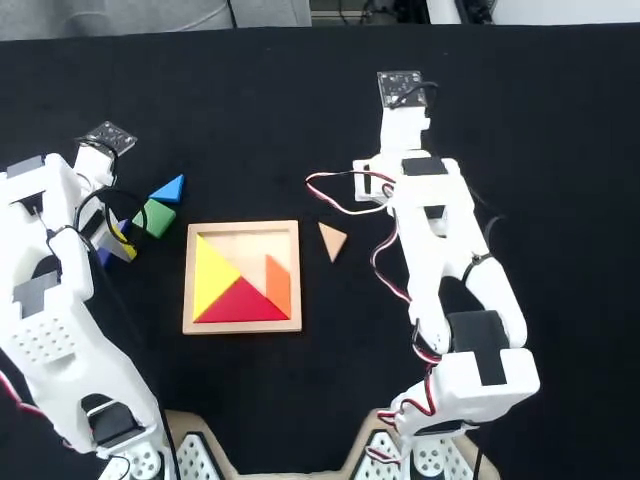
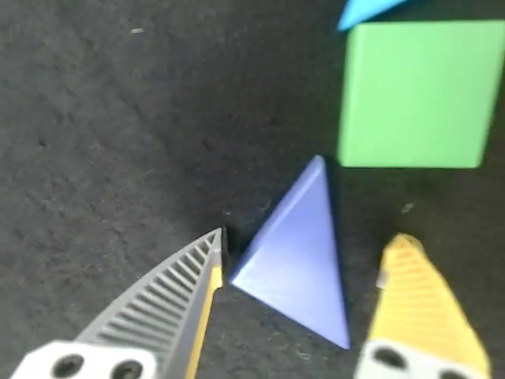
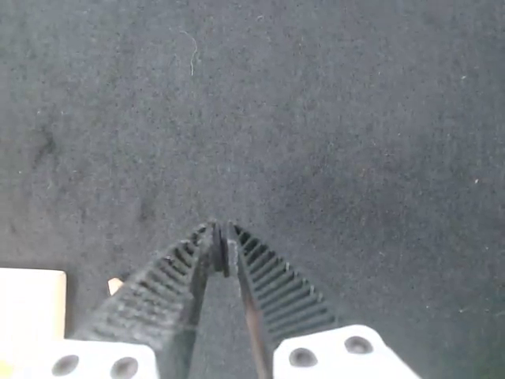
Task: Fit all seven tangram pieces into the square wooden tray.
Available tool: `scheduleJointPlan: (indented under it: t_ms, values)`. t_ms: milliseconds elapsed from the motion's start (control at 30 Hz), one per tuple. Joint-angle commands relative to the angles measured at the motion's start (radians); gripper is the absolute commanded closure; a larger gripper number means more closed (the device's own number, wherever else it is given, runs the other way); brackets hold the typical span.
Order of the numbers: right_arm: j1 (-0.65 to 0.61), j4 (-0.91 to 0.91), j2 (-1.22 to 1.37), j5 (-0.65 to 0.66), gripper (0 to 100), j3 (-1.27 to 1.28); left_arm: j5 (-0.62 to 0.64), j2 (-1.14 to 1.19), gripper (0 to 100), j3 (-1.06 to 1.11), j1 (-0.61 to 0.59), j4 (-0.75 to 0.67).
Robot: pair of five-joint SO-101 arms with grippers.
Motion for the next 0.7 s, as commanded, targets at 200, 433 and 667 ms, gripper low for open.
scheduleJointPlan:
  t_ms: [200,433,667]
  values:
    - [-0.014,-0.020,0.031,0.009,98.0,-0.021,0.037,-0.003,72,0.019,-0.033,-0.006]
    - [-0.014,-0.009,0.074,0.009,98.0,-0.058,0.089,-0.003,65,-0.025,-0.088,-0.006]
    - [-0.014,-0.009,0.074,0.009,98.0,-0.058,0.100,-0.003,65,-0.012,-0.111,0.003]
